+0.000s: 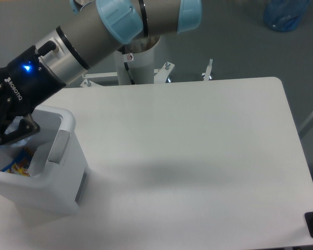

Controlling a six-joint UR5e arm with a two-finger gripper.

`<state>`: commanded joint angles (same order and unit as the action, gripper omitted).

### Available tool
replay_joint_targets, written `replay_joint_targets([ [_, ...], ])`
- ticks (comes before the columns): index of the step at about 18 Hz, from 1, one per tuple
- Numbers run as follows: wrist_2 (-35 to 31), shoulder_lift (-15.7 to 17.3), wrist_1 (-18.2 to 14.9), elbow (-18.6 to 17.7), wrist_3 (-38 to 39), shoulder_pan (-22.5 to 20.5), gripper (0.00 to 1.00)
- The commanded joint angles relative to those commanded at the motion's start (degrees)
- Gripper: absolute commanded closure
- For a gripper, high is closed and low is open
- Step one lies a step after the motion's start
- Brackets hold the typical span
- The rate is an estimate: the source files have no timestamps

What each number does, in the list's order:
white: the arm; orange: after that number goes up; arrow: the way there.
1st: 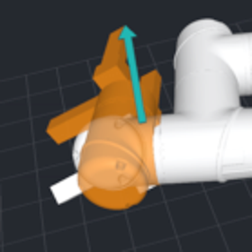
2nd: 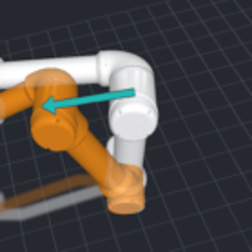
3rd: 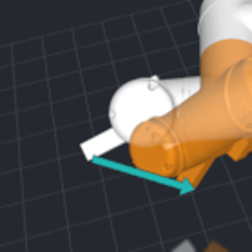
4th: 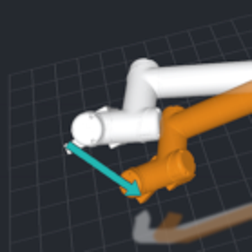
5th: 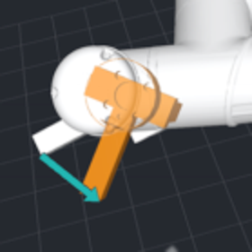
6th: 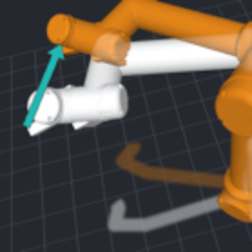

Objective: Place the trash in the trash can

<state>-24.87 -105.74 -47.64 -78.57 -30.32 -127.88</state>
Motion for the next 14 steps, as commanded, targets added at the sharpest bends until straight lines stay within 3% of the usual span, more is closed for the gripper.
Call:
replay_joint_targets([
  [5,-0.18,0.18,0.0,-1.06,-0.18,-1.75,0.0],
  [11,-0.44,-3.24,0.09,-3.34,-7.1,-13.25,0.0],
  [14,-0.44,-4.22,0.35,-8.51,-17.8,-19.14,0.0],
])
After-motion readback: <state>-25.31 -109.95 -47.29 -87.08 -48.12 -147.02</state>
